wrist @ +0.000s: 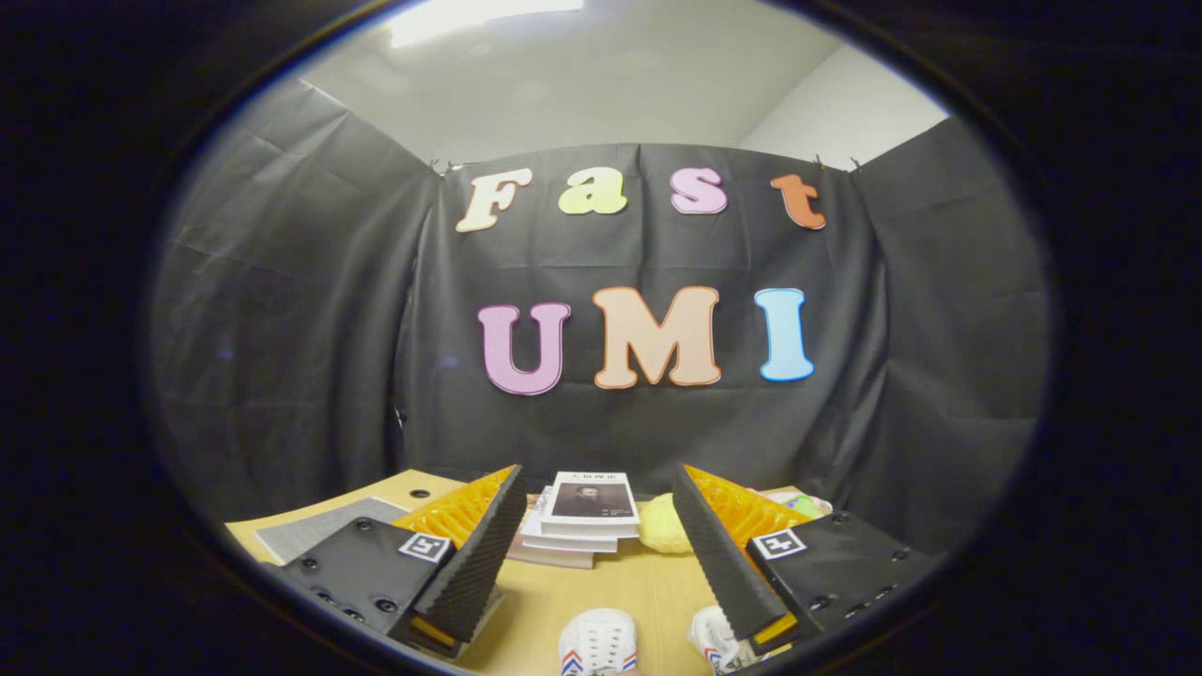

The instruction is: Open the storage box then place both shoes into the box .Put the left shoe in first, then the right shoe, with the right side of both shoes facing outward in a uniform manner.

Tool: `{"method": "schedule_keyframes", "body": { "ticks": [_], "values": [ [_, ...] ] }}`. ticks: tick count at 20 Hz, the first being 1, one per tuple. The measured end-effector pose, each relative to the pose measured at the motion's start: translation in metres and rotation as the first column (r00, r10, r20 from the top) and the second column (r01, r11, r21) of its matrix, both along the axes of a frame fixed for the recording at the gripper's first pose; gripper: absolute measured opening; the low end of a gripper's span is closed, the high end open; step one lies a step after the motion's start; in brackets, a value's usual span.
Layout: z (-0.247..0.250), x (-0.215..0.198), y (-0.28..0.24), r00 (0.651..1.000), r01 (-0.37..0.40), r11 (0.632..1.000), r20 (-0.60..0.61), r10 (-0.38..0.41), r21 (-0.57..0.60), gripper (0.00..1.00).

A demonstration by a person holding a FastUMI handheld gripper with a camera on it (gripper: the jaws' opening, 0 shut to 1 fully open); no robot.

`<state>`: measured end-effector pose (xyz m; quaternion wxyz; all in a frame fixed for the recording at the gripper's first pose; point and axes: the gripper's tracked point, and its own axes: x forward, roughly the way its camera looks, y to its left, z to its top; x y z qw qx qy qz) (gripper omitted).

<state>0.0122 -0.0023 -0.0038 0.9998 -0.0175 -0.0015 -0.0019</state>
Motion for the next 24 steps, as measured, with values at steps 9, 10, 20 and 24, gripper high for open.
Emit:
{"method": "schedule_keyframes", "body": {
  "ticks": [9, 10, 20, 24],
  "values": [
    [-0.013, -0.006, 0.003, 0.999, -0.015, 0.998, -0.035, 0.017, 0.057, 1.00],
    [-0.019, -0.008, 0.008, 0.998, -0.036, 0.995, -0.056, 0.041, 0.094, 1.00],
    [-0.117, -0.040, 0.078, 0.863, -0.087, 0.786, -0.347, 0.366, 0.613, 0.99],
    [-0.153, -0.048, 0.095, 0.783, -0.013, 0.664, -0.405, 0.471, 0.747, 1.00]
  ]
}}
